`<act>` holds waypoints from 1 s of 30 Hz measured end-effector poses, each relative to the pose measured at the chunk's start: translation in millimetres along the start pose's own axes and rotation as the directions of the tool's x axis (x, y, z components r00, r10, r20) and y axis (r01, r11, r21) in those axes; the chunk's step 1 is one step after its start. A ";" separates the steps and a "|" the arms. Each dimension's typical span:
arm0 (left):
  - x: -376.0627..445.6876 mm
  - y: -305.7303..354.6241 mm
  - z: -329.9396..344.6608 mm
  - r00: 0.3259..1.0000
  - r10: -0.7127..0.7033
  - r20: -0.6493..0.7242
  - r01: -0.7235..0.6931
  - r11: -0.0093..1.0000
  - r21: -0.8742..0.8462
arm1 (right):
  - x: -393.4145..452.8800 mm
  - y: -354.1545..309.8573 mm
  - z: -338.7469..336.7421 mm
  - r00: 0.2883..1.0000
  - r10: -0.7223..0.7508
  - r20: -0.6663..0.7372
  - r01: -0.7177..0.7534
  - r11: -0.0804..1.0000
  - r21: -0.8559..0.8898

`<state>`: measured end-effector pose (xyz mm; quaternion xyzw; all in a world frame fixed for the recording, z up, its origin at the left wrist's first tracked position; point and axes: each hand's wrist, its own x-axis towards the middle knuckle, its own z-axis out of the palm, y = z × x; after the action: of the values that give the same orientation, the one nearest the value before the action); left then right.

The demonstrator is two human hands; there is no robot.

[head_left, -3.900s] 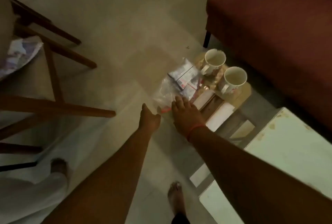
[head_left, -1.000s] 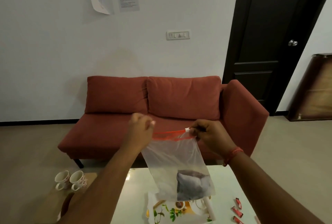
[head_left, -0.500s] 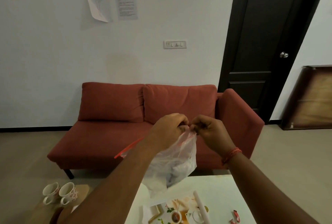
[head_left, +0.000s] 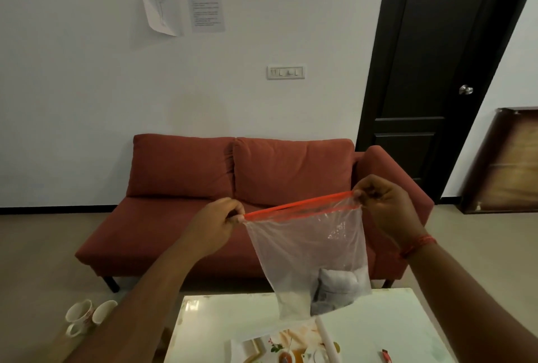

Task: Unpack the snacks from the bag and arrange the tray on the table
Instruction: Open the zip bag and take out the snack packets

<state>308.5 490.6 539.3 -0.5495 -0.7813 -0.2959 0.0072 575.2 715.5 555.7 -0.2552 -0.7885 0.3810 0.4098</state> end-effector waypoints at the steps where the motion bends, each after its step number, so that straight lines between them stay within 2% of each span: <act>1: 0.0 -2.3 1.7 1.000 -0.019 0.011 0.019 1.000 -0.018 | 1.3 0.2 1.0 1.000 -0.013 0.004 0.013 1.000 -0.002; 4: 1.7 1.6 5.0 0.993 -0.043 0.105 0.055 0.992 -0.112 | 5.3 -0.2 6.4 0.999 -0.038 0.037 0.037 0.999 0.031; 7: 6.2 19.2 5.1 0.980 -0.009 0.197 0.056 0.971 -0.232 | 10.0 -3.7 9.7 0.988 -0.073 0.135 0.061 0.994 0.092; 10: 15.5 40.2 11.2 0.981 0.026 0.191 0.041 0.940 -0.339 | 16.2 -7.2 13.4 0.974 -0.098 0.202 0.070 0.988 0.138; 19: 11.4 97.2 39.2 0.975 0.063 0.214 0.048 0.879 -0.474 | 20.9 -15.4 33.1 0.968 -0.127 0.217 0.072 0.967 0.246; 24: 9.1 104.3 45.1 0.977 0.037 0.211 0.069 0.876 -0.476 | 14.5 -13.7 41.9 0.965 -0.133 0.226 0.083 0.972 0.218; 30: 3.1 113.9 48.0 0.967 -0.068 0.245 0.193 0.824 -0.533 | 8.2 -20.2 55.7 0.976 -0.155 0.154 0.144 0.987 0.075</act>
<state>420.7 541.0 552.5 -0.5016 -0.6946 -0.4474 -0.2564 522.1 687.9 554.9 -0.1507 -0.8233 0.3931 0.3808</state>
